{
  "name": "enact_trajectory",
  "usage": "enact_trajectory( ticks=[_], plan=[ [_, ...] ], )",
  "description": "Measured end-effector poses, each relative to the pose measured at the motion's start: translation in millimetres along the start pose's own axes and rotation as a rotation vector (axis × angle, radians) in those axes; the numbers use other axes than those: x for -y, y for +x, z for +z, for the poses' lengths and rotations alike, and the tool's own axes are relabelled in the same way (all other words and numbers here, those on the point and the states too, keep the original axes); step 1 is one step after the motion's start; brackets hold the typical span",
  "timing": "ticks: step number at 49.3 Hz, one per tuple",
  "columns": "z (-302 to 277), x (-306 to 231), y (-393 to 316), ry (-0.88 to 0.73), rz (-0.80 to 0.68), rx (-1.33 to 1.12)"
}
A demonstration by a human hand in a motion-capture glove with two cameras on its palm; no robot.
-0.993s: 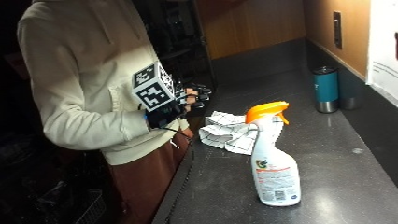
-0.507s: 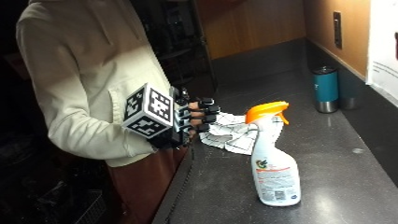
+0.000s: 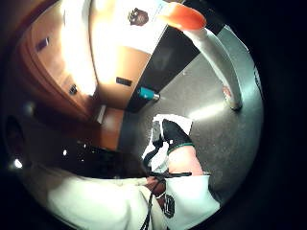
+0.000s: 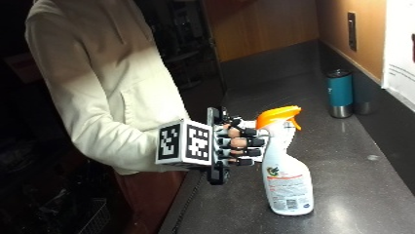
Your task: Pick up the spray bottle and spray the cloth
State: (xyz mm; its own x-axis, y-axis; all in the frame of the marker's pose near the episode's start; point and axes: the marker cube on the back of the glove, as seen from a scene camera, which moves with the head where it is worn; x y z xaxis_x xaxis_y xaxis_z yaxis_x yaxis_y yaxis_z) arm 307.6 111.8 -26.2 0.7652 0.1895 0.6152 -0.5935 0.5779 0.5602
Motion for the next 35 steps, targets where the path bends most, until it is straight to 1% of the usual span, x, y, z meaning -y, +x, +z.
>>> enact_trajectory(
  ticks=[13,18,24,35],
  plan=[
    [22,36,6,0.004,0.082,0.085],
    [32,49,5,0.028,0.134,0.142],
    [43,67,0,0.071,0.161,0.210],
    [48,92,-5,0.146,0.231,0.335]
  ],
)
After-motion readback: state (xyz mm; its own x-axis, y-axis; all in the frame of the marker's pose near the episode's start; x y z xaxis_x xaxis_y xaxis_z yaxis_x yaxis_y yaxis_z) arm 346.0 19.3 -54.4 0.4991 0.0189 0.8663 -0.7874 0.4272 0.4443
